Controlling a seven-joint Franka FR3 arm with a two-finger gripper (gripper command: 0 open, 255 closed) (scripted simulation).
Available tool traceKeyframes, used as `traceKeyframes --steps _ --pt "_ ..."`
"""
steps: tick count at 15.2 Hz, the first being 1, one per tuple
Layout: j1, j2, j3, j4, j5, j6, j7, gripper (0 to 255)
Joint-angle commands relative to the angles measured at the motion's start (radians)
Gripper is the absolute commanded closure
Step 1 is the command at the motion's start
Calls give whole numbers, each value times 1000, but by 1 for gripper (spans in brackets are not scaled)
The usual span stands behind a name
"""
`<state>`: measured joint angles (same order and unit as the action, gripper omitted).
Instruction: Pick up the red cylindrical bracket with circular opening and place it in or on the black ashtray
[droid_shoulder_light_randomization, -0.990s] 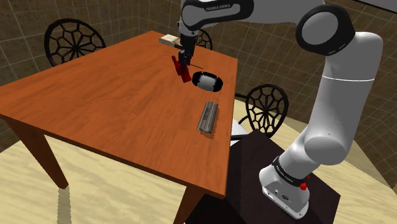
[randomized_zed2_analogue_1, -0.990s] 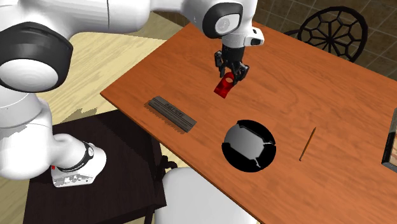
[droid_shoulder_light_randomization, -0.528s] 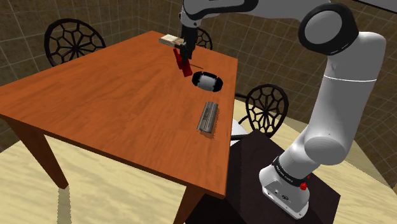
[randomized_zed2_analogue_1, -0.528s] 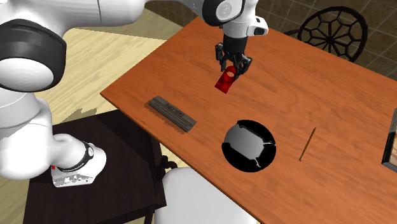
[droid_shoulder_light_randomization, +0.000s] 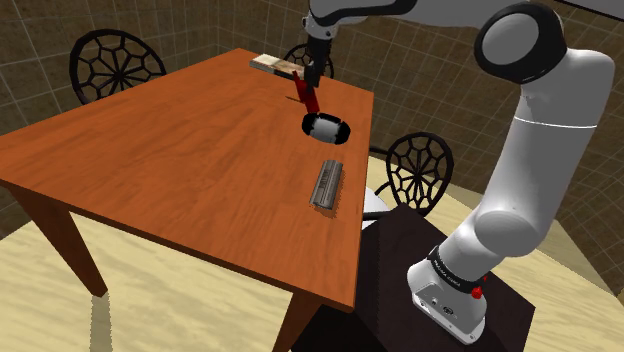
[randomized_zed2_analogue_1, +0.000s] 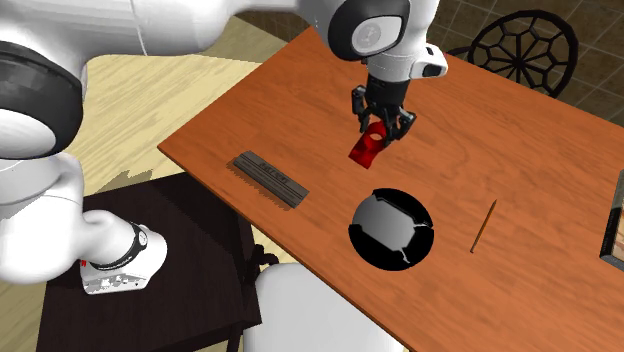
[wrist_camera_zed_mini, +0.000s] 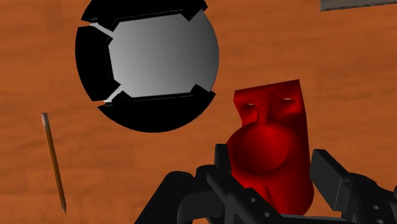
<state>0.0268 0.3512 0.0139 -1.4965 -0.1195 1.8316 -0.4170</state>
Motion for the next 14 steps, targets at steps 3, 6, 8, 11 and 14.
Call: traceKeyframes --steps 3,6,8,11,14 --pt "-57 3 -26 5 9 7 -85 255" --pt "-100 12 -46 23 16 6 -148 255" --pt "-129 24 -58 42 21 3 -191 255" --pt "-174 48 -76 82 30 -6 -254 255" --pt "-194 63 -83 92 34 2 -282 255"
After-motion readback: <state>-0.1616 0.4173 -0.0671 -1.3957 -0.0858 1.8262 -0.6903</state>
